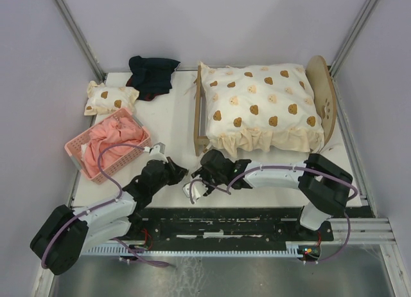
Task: Set up the pet bed
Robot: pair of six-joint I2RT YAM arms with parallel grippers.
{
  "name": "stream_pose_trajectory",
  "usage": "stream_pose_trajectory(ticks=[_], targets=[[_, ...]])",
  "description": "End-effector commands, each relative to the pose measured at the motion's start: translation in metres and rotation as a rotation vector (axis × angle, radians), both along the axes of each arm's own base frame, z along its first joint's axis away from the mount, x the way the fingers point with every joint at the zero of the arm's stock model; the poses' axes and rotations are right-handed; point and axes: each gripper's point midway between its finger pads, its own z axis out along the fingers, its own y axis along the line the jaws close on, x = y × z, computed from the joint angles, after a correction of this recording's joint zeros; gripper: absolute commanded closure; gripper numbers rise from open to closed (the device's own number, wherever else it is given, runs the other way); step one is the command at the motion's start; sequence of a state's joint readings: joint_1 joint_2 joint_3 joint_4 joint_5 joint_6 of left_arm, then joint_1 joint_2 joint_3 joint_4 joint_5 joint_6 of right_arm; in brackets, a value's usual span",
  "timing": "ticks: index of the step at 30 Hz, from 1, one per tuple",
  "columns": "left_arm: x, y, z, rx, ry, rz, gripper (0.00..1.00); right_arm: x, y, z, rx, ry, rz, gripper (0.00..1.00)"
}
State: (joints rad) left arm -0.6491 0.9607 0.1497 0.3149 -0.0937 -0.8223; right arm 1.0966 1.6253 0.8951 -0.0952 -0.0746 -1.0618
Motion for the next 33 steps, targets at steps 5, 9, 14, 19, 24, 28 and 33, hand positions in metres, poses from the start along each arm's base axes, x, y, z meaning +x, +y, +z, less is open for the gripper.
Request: stream_pose_trajectory(ticks=[5,9,14,19,24,28,33], targets=[[0.024,-0.008,0.035,-0.121,-0.055,0.009,0.97,-0.005,0.018,-0.013,-0.133,-0.099,0.33,0.49],[0.027,-0.006,0.035,-0.126,-0.052,0.011,0.97,0.0,0.017,-0.026,-0.217,-0.103,0.371,0.5],[0.028,-0.007,0.034,-0.134,-0.044,0.002,0.97,0.005,0.019,-0.038,-0.293,-0.115,0.422,0.51],[0.027,-0.007,0.032,-0.139,-0.039,-0.003,0.97,0.008,0.015,-0.049,-0.383,-0.123,0.468,0.51],[0.029,-0.004,0.03,-0.13,-0.037,0.007,0.97,0.006,0.013,-0.046,-0.441,-0.127,0.512,0.49],[0.032,-0.004,0.032,-0.124,-0.04,0.011,0.97,-0.001,0.011,-0.05,-0.542,-0.101,0.58,0.48],[0.034,-0.003,0.03,-0.116,-0.033,0.014,0.97,-0.007,0.006,-0.07,-0.639,-0.052,0.587,0.62]])
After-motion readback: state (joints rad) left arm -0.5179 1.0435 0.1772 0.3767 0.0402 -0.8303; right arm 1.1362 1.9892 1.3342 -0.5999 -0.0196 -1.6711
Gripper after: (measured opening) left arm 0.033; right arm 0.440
